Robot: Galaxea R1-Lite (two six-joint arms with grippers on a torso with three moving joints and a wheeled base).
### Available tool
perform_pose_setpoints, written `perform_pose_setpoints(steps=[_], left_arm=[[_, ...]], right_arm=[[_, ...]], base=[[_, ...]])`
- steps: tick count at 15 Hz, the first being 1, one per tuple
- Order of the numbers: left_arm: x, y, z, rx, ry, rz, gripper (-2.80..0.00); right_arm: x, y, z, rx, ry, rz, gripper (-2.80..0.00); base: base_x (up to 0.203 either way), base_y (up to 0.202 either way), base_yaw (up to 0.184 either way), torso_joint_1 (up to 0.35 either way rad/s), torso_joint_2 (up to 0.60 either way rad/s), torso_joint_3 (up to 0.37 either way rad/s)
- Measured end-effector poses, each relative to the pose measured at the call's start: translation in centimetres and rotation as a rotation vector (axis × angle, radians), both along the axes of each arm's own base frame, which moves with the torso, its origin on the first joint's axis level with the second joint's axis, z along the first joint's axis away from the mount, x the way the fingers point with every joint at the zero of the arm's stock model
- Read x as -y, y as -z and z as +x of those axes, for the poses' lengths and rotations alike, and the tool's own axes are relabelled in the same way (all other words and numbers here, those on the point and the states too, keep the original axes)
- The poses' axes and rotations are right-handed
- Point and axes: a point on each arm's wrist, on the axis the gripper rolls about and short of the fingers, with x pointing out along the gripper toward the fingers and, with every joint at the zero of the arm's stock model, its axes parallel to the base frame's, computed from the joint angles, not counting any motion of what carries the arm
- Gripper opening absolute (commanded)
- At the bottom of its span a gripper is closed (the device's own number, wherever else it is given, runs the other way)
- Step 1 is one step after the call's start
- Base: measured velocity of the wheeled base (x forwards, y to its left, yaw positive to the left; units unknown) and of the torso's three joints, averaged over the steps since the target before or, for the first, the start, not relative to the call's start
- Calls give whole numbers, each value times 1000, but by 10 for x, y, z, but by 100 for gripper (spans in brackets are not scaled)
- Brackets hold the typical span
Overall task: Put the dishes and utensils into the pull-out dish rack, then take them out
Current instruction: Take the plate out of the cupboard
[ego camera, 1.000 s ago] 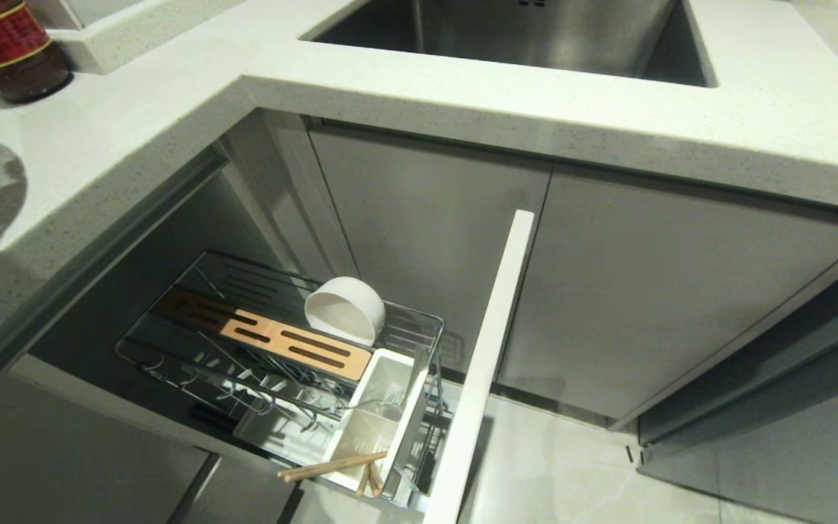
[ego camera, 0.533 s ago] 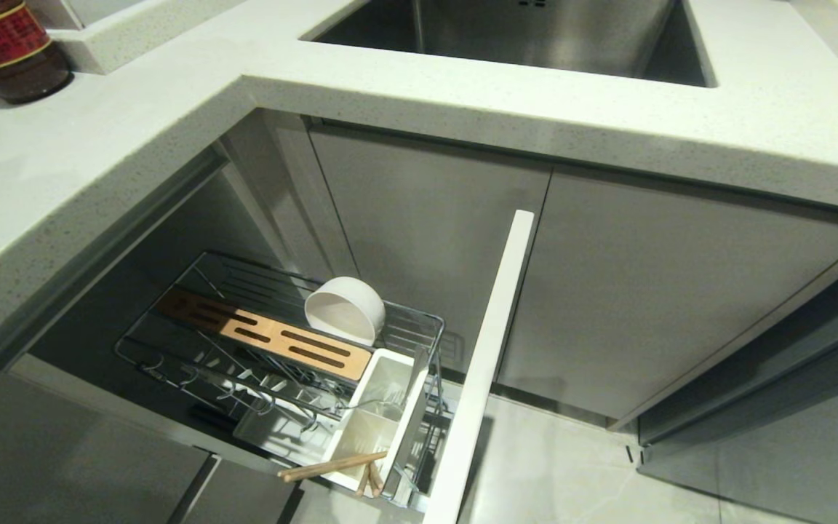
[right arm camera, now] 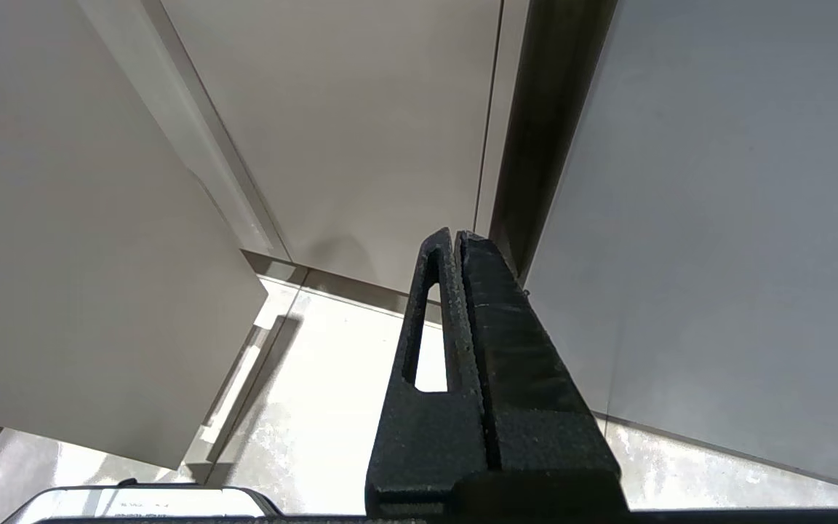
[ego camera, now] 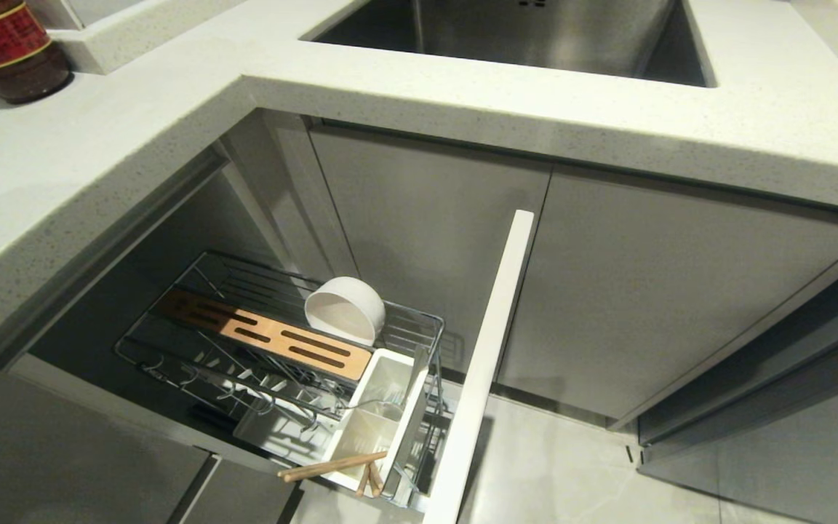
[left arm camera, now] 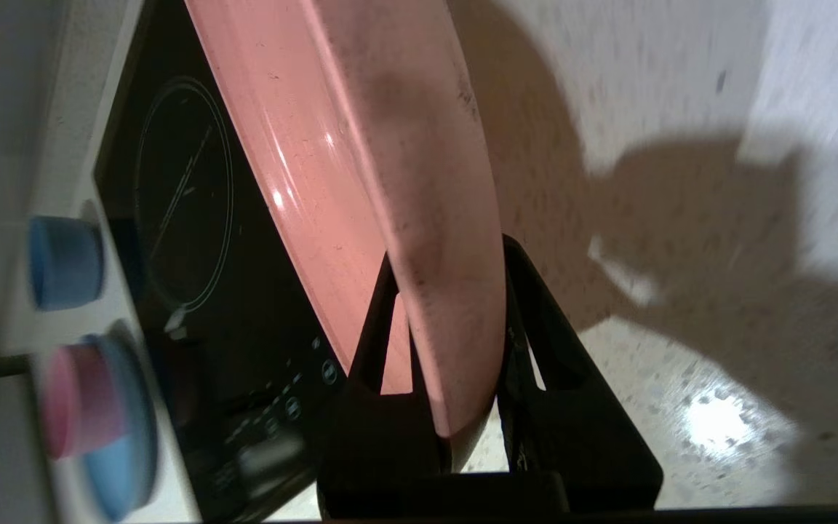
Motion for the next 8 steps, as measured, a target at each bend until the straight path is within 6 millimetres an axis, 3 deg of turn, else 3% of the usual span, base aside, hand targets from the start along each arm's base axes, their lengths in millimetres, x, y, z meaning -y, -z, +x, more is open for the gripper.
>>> perform_pose_setpoints(steps=[3, 8], left_arm=[[1, 13, 27, -169, -2, 6, -280], [1, 27, 69, -273, -14, 5, -280]], right_arm=[[0, 0, 0, 0, 0, 0, -280], [0, 0, 0, 0, 0, 0, -280]], base=[[0, 0, 0, 0, 0, 0], [0, 0, 0, 0, 0, 0]])
